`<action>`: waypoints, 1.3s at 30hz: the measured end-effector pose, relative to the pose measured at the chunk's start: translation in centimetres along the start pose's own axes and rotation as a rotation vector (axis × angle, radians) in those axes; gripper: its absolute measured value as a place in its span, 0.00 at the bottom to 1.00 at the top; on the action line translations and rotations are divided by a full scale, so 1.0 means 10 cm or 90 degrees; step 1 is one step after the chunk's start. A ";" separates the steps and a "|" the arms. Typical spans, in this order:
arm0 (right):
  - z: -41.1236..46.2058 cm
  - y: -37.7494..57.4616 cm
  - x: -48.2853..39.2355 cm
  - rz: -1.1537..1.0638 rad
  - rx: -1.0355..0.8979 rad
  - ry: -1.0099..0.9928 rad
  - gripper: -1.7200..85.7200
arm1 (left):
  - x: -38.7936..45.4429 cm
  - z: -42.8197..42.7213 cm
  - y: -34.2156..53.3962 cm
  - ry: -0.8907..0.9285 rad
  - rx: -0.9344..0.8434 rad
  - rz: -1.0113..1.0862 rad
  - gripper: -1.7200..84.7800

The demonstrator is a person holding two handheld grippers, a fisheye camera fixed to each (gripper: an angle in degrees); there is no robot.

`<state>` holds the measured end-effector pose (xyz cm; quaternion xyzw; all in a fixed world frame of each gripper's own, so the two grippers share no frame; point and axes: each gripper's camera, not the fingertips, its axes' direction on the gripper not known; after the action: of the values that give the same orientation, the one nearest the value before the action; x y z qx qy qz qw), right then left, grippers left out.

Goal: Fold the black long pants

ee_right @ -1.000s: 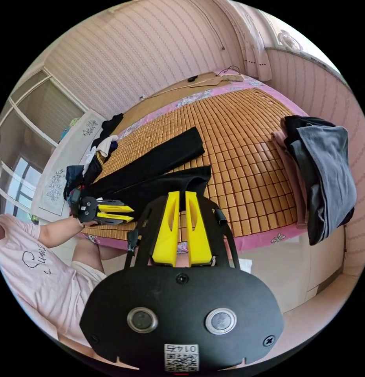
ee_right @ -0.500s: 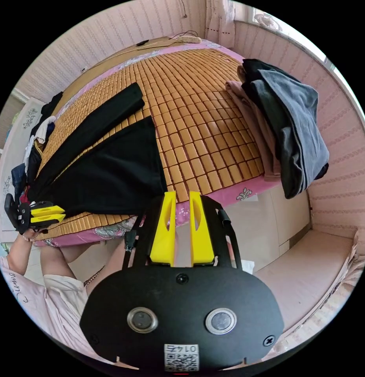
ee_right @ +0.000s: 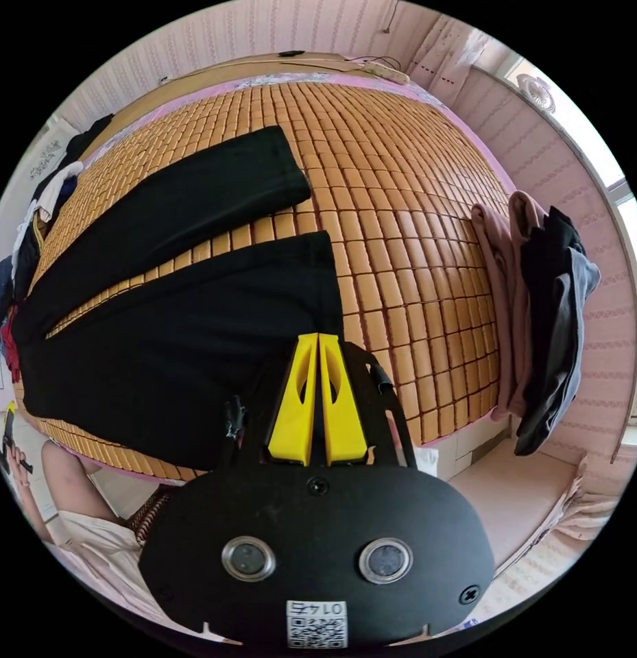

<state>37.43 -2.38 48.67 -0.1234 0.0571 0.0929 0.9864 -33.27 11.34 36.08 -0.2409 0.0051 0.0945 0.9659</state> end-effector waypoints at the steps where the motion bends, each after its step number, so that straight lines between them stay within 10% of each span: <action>1: -0.04 -0.06 -0.12 -0.003 0.005 0.042 0.01 | -0.24 -0.01 0.12 -0.035 -0.004 -0.037 0.07; 17: -0.64 -0.53 -6.32 -0.876 0.119 -0.159 0.12 | -1.66 0.69 0.47 -0.087 -0.079 -0.028 0.15; 26: -0.08 -0.74 -7.90 -0.793 0.079 -0.089 0.17 | -1.74 0.74 0.80 -0.082 -0.018 0.027 0.06; 39: -0.09 -0.53 -7.97 -0.871 0.078 -0.091 0.04 | -2.11 0.37 1.15 0.002 0.062 -0.087 0.02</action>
<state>-39.38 -21.13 59.84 -0.0692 -0.0938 -0.5457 0.8299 -56.28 19.20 35.14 -0.1934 -0.0056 0.0278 0.9807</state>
